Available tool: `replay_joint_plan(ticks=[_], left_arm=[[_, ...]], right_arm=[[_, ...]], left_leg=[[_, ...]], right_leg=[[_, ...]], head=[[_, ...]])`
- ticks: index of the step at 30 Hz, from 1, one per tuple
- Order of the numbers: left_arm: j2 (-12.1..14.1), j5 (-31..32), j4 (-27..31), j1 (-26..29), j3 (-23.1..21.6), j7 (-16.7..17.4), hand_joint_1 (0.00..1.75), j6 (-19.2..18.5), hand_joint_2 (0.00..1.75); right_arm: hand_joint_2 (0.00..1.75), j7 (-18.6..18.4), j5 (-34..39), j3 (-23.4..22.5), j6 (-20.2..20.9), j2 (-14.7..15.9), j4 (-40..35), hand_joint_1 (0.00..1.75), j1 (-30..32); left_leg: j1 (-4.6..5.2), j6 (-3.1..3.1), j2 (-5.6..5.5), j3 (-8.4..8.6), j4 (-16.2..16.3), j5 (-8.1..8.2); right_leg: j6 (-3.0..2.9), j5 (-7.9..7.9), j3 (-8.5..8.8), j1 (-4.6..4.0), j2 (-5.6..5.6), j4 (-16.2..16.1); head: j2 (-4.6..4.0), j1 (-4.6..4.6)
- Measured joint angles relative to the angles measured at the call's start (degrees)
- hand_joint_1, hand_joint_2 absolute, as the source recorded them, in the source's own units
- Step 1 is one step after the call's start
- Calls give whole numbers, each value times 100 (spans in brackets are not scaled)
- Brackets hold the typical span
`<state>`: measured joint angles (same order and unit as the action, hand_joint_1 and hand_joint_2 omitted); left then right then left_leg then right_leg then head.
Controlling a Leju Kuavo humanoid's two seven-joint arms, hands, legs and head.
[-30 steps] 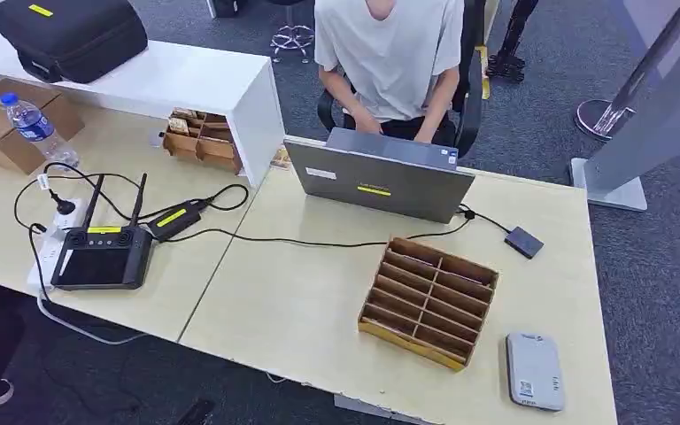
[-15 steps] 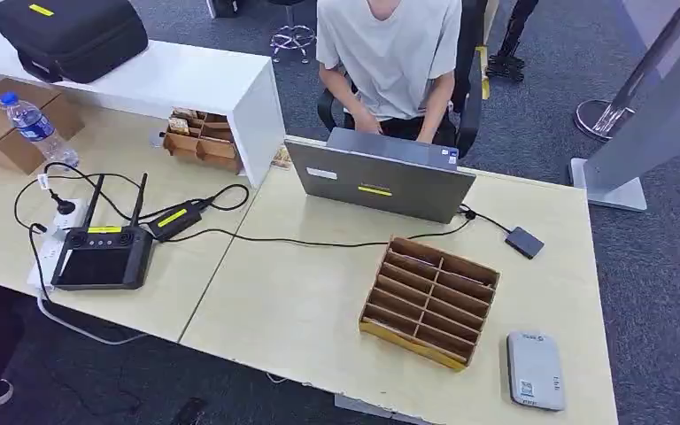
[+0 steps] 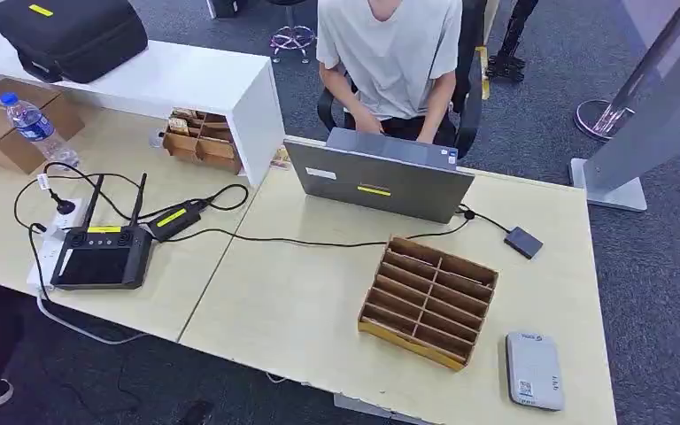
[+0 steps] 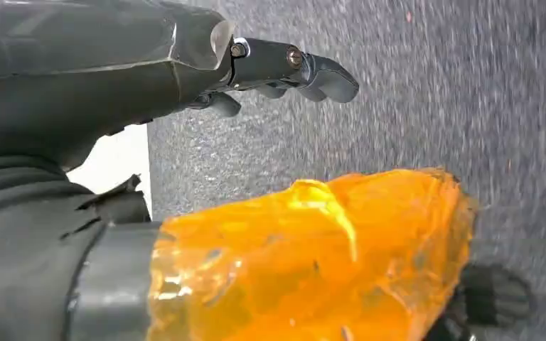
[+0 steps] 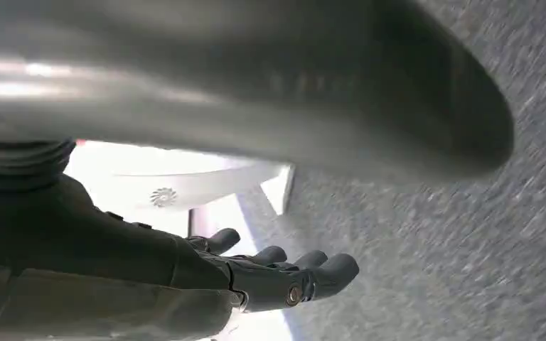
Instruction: Pass the card to the sensor for recognition and then transmit it.
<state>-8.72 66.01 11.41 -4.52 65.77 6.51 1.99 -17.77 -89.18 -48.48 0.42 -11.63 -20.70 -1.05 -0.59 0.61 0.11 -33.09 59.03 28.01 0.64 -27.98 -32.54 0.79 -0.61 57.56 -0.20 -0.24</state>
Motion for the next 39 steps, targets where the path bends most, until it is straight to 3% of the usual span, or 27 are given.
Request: replay_joint_plan(ticks=[4, 10, 13, 15, 18, 20, 22, 25, 32, 34, 38, 39], left_arm=[[9, 48, 0, 0, 0, 0, 0, -199, 0], [22, -11, 0, 0, 0, 0, 0, -11, 0], [20, -153, 0, -2, 46, -35, 0, 108, 0], [15, -179, 0, -2, 103, -94, 0, 449, 0], [-48, -206, 0, -2, 151, -256, 0, 1401, 0], [-109, -210, 0, -3, 201, -278, 0, 1973, 0], [-162, -218, 0, -4, 249, -334, 0, 2323, 0], [-223, -199, 0, 1, 278, -378, 0, 2494, 0], [-221, -203, 0, -4, 280, -263, 0, 1829, 0], [-190, -160, 0, -4, 280, -23, 0, 1361, 0], [-42, -197, -2, -17, 282, 637, 0, -190, 0], [-9, -214, -2, -21, 289, 724, 0, -398, 0]], right_arm=[[0, 66, 0, 109, 0, -190, 155, 0, -28], [0, 149, 15, 243, 48, -365, 341, 0, -92], [0, 232, 55, 232, -162, -369, 367, 0, -99], [0, 98, 13, 227, -637, -365, 314, 0, -72], [0, -103, 0, 249, -1739, -365, -25, 0, 50], [0, -115, 0, 319, -2129, -382, -408, 0, 175], [0, -299, 0, 421, -2092, -426, -829, 0, 328], [0, -468, -2, 614, -1993, -529, -1352, 0, 537], [0, -614, -2, 850, -1376, -682, -1707, 0, 666], [0, -614, -2, 841, -985, -691, -1650, 0, 625], [0, -379, 26, 523, 162, -645, -1022, 0, 346], [0, -323, 53, 441, 372, -629, -858, 0, 275]], left_leg=[[-1, 0, 0, 0, 0, 0], [-1, 1, 0, 0, 0, 0], [0, 0, 0, -1, 0, 0], [2, 0, 0, -1, 1, 0], [3, 2, -1, -1, 2, 3], [4, 2, -1, -1, 2, 3], [4, 2, -3, -1, 2, 3], [3, 8, 1, -1, 3, 8], [-4, 10, 4, 2, 2, 7], [-4, 11, 5, 2, 1, 6], [-5, 11, 8, 2, 2, 6], [-4, 11, 8, 2, 2, 6]], right_leg=[[0, 0, 0, -1, 0, 0], [-1, 0, 0, 0, 0, 0], [-1, 0, 1, 0, 0, 0], [-1, 0, 1, 2, 0, 0], [0, 0, 1, 3, -2, -1], [0, 0, 2, 4, -2, -1], [0, -1, 4, 4, -4, -1], [0, -1, 1, 2, 1, -2], [-4, -2, 0, -3, 5, -1], [-4, -2, 1, -3, 6, 0], [-4, -2, 0, -4, 9, 0], [-4, -2, 1, -4, 9, 0]], head=[[0, 0], [0, 0], [0, 2], [0, 2], [0, -2], [0, -2], [0, 0], [0, -4], [0, 0], [0, 0], [0, 2], [0, 0]])
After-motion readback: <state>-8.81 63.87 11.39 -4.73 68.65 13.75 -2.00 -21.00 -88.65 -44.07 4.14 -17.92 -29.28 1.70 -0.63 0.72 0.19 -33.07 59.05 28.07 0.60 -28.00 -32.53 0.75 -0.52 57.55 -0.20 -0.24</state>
